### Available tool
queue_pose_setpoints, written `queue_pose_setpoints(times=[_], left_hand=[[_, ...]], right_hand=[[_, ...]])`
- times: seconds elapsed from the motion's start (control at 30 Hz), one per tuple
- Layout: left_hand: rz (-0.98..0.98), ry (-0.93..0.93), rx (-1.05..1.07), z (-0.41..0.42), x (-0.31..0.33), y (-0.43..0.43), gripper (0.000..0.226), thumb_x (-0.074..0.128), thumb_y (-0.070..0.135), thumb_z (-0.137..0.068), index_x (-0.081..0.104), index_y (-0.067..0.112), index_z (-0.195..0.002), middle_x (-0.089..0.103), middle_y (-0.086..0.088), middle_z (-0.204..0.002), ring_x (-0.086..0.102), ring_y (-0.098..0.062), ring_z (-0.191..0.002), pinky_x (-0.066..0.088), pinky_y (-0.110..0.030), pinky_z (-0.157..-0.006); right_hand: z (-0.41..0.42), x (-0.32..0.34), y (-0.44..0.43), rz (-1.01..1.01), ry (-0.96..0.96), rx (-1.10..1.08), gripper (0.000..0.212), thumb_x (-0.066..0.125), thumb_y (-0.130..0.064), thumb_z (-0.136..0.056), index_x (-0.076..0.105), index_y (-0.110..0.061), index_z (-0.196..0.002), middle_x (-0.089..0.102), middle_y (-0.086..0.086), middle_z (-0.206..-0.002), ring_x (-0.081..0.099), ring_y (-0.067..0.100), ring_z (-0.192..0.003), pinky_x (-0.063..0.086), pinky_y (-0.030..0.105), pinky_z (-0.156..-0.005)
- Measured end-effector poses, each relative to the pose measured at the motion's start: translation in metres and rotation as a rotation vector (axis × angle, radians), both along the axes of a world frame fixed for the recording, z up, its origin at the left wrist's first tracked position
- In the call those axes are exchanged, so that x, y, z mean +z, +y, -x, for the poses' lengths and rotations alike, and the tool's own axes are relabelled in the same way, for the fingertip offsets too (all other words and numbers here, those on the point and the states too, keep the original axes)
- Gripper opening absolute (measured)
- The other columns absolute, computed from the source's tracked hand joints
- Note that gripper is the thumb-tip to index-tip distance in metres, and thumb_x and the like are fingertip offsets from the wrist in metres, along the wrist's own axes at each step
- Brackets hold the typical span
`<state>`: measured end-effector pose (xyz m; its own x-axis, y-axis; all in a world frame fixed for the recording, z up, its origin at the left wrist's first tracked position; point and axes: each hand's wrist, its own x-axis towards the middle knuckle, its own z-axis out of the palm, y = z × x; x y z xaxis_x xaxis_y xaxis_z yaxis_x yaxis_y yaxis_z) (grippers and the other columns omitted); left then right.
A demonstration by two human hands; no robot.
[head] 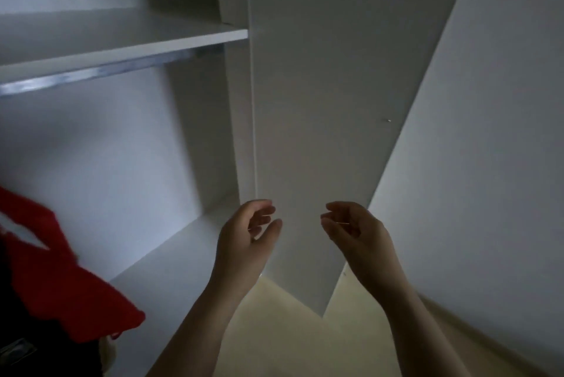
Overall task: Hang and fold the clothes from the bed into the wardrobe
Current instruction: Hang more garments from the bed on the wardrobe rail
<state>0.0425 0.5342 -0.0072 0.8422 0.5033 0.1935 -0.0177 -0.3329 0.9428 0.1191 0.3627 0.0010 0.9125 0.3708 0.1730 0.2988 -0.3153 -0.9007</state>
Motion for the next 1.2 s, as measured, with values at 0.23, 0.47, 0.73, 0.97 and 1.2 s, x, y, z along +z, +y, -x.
queue_pose_setpoints(times=[0.23,0.47,0.73,0.97,1.2], left_hand=[[-0.011,-0.002,-0.298,-0.009,-0.003,-0.102,0.025,0.065,0.019,-0.087,0.060,0.028,-0.110,0.064,0.022,-0.102,0.057,0.014,-0.094,0.043,0.000,-0.073],[-0.021,-0.019,-0.583,-0.006,0.002,-0.219,0.023,0.065,0.019,-0.087,0.063,0.027,-0.108,0.067,0.018,-0.100,0.059,0.010,-0.091,0.043,-0.003,-0.072],[0.011,-0.016,-0.862,0.043,-0.001,-0.378,0.019,0.067,0.014,-0.086,0.065,0.018,-0.104,0.068,0.010,-0.098,0.062,0.004,-0.089,0.045,-0.005,-0.074],[0.061,0.036,-1.066,0.108,-0.011,-0.515,0.021,0.067,0.005,-0.084,0.064,0.017,-0.101,0.069,0.004,-0.095,0.064,-0.008,-0.088,0.050,-0.015,-0.080],[0.040,0.082,-1.242,0.133,-0.021,-0.602,0.023,0.068,0.008,-0.084,0.063,0.024,-0.099,0.069,0.006,-0.095,0.064,-0.010,-0.087,0.051,-0.022,-0.080]], right_hand=[[0.045,0.003,-0.114,-0.044,0.016,-0.332,0.021,0.066,-0.022,-0.088,0.060,-0.033,-0.105,0.069,-0.012,-0.095,0.065,-0.003,-0.086,0.052,0.012,-0.069],[0.104,-0.002,-0.234,-0.088,0.037,-0.636,0.022,0.067,-0.023,-0.087,0.063,-0.028,-0.108,0.071,-0.010,-0.095,0.067,-0.001,-0.085,0.053,0.018,-0.073],[0.198,-0.006,-0.375,-0.126,0.015,-0.889,0.020,0.068,-0.014,-0.086,0.063,-0.029,-0.099,0.071,-0.007,-0.091,0.067,0.001,-0.081,0.051,0.014,-0.067],[0.294,-0.015,-0.499,-0.092,0.025,-1.114,0.019,0.068,-0.015,-0.087,0.065,-0.023,-0.103,0.071,-0.008,-0.090,0.068,0.002,-0.079,0.056,0.024,-0.072],[0.343,-0.028,-0.564,-0.101,0.044,-1.263,0.019,0.069,-0.016,-0.086,0.064,-0.024,-0.103,0.071,-0.007,-0.091,0.067,0.001,-0.080,0.054,0.021,-0.070]])
